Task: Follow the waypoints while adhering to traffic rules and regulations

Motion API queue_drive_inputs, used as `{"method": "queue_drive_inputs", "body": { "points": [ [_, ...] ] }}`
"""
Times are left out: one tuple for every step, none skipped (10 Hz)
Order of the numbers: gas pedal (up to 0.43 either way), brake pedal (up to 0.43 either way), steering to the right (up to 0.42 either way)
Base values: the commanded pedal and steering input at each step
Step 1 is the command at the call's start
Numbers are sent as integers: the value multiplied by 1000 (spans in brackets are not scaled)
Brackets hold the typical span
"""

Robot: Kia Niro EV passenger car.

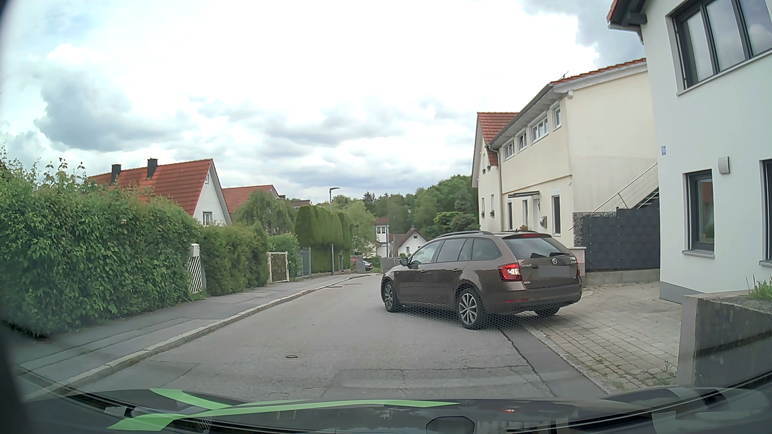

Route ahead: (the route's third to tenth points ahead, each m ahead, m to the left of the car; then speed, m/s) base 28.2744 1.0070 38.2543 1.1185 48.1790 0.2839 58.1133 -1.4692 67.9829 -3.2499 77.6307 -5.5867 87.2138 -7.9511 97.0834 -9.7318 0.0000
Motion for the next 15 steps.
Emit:
{"method": "queue_drive_inputs", "body": {
  "points": [
    [0, 366, 5],
    [0, 366, 6],
    [0, 366, 6],
    [0, 366, 6],
    [0, 366, 6],
    [0, 366, 6],
    [0, 366, 6],
    [0, 366, 6],
    [0, 366, 6],
    [0, 366, 6],
    [0, 366, 5],
    [0, 366, 6],
    [0, 366, 6],
    [0, 366, 5],
    [0, 366, 6]
  ]
}}
